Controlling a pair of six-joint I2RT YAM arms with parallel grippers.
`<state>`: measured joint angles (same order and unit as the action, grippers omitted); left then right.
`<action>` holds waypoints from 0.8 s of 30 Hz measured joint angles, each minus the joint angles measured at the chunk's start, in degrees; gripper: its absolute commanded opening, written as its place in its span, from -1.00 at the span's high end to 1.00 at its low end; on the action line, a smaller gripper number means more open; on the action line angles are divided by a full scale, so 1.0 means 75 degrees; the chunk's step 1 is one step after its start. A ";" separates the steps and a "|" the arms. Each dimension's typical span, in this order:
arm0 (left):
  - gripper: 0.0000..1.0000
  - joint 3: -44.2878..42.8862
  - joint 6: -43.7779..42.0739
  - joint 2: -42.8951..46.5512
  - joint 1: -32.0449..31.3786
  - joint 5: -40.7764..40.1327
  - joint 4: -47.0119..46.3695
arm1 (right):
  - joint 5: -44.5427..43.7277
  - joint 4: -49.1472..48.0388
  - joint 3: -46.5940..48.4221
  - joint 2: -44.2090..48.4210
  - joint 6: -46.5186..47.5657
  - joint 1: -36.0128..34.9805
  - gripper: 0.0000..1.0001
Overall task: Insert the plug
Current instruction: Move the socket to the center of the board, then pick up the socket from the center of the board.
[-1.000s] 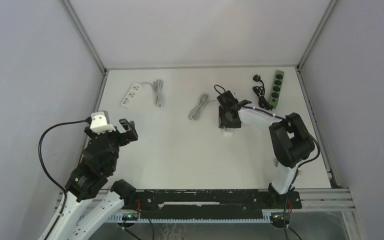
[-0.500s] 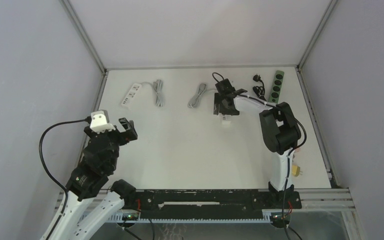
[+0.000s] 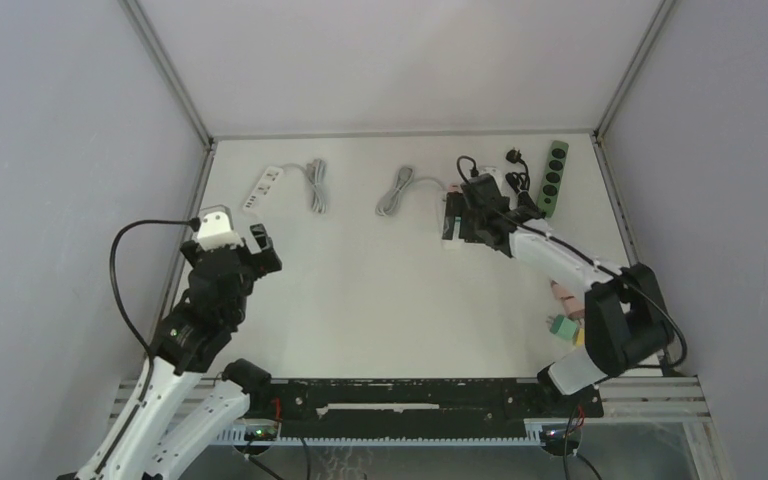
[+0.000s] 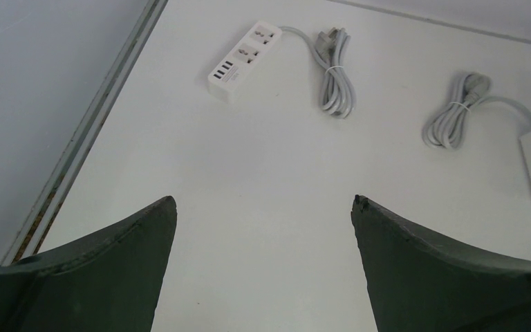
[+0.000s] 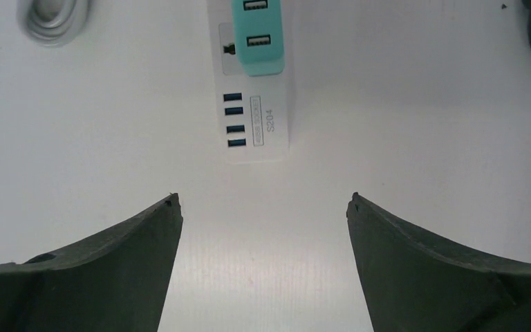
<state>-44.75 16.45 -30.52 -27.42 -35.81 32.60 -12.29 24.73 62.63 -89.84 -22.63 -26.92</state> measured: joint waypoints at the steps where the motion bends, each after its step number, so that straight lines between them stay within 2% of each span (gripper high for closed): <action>1: -1.00 0.0000 0.0000 -0.0131 0.0070 -0.0003 -0.0015 | -0.0023 -0.0099 -0.0230 0.0280 0.0000 -0.0029 -0.92; 7: -1.00 -0.0015 0.0009 -0.1049 0.0539 0.0239 -0.0050 | -0.0017 -0.1049 -0.2002 0.1999 -0.0050 -0.0131 -0.97; 13: -1.00 -0.0233 0.0105 -0.2273 0.1588 0.1043 -0.0079 | 0.0041 -0.2323 -0.3724 0.3681 -0.0038 -0.0122 -1.00; 24: -1.00 -0.1746 0.0207 -0.5082 0.3229 0.1749 -0.0309 | 0.0842 -0.4208 -0.5249 0.4835 0.0131 0.0326 -1.00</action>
<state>-57.84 18.00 -68.64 -3.20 -22.70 30.28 -5.98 -6.83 23.27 -53.58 -21.65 -24.47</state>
